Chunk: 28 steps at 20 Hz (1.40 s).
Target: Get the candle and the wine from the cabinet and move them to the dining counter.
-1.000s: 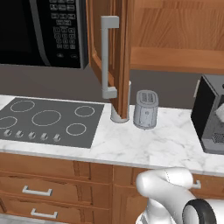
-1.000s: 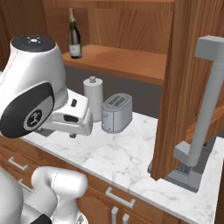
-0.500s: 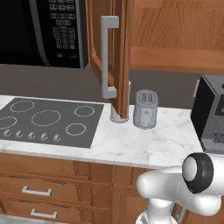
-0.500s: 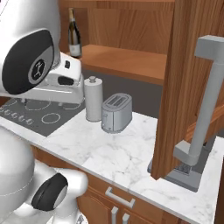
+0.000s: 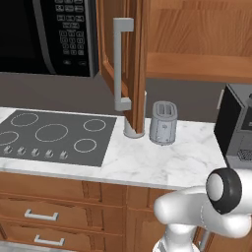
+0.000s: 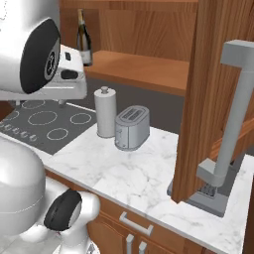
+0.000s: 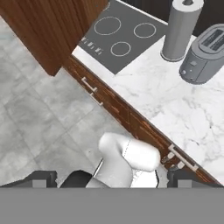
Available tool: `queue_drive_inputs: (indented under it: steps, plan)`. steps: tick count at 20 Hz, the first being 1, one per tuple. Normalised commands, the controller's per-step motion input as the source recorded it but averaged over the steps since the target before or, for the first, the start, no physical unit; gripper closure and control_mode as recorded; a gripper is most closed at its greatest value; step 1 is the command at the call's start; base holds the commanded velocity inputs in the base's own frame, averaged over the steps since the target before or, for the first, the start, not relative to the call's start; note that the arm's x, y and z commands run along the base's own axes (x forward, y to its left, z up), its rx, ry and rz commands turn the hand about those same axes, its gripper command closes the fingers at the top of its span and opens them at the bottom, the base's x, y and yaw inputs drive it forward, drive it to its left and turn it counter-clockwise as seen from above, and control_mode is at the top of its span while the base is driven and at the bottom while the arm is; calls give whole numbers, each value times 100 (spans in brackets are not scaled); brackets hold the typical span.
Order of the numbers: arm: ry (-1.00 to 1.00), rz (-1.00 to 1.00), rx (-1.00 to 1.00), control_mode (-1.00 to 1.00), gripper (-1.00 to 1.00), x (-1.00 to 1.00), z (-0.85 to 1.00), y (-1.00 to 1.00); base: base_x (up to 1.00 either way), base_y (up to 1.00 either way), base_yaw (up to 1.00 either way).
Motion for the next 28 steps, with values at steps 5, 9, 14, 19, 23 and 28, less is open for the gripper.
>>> queue_drive_inputs:
  steps: [5, 9, 14, 19, 23, 28]
  plan:
    - [-46, 3, 0, -100, -100, 0, 0, 20, 0, 0, 0]
    - [-35, -1, 0, -100, -100, 23, 0, 4, 0, 0, 0]
    - [-19, -5, 6, -100, -100, 84, 0, 0, 0, 0, 0]
    - [-2, -3, 17, -100, -100, 99, 0, 0, 0, 0, 0]
    - [1, 0, 26, -100, -100, 84, 7, 0, 0, 0, 0]
    - [1, 0, 20, -100, -100, 63, 3, 0, 0, 0, 0]
